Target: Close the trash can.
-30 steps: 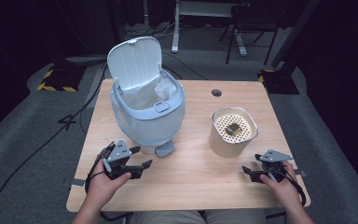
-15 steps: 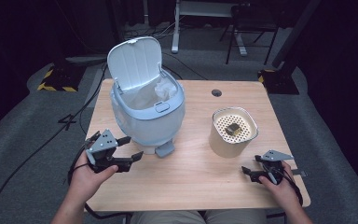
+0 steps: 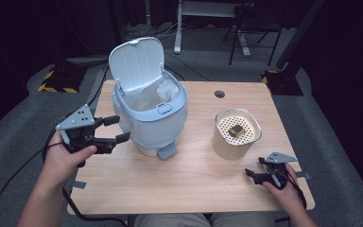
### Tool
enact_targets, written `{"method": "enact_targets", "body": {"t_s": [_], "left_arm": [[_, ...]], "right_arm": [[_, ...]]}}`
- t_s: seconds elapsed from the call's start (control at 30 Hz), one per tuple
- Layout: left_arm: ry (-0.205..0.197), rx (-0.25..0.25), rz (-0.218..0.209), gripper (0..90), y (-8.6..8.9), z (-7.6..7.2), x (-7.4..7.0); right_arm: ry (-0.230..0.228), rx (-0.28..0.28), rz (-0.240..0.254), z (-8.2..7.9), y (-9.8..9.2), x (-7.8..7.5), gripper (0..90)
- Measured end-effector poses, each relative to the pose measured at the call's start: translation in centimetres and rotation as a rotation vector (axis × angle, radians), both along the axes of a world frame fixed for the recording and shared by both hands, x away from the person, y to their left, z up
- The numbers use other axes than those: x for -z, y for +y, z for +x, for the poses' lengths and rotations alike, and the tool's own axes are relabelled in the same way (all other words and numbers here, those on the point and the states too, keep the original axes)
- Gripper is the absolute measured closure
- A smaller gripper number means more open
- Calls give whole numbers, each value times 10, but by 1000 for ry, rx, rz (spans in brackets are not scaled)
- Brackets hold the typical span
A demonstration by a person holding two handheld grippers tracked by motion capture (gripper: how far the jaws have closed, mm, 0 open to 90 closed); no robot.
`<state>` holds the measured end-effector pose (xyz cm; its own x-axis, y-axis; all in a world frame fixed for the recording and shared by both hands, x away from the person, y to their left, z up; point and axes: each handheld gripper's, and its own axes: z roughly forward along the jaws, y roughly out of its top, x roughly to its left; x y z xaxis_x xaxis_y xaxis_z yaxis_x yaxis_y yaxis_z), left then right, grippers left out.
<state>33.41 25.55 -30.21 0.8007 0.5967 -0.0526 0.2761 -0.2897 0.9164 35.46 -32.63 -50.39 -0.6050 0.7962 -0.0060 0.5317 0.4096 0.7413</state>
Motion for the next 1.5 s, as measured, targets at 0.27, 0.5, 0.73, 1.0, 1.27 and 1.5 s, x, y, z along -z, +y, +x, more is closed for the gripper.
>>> {"method": "enact_targets", "body": {"t_s": [0.27, 0.5, 0.73, 1.0, 1.27, 1.5], "left_arm": [[-22, -8, -82, 329, 14, 27, -25], [-54, -78, -96, 338, 21, 43, -46], [-97, -146, -117, 341, 28, 58, -66], [-103, -222, -113, 349, 35, 72, -78], [-99, -279, -110, 347, 39, 93, -81], [-79, -281, -77, 342, 29, 109, -74]], "right_arm": [[-1, -1, 0, 0, 0, 0, 202], [-1, -1, 0, 0, 0, 0, 202], [0, -1, 0, 0, 0, 0, 202], [0, 0, 1, 0, 0, 0, 202], [-1, -1, 0, 0, 0, 0, 202], [-1, -1, 0, 0, 0, 0, 202]]}}
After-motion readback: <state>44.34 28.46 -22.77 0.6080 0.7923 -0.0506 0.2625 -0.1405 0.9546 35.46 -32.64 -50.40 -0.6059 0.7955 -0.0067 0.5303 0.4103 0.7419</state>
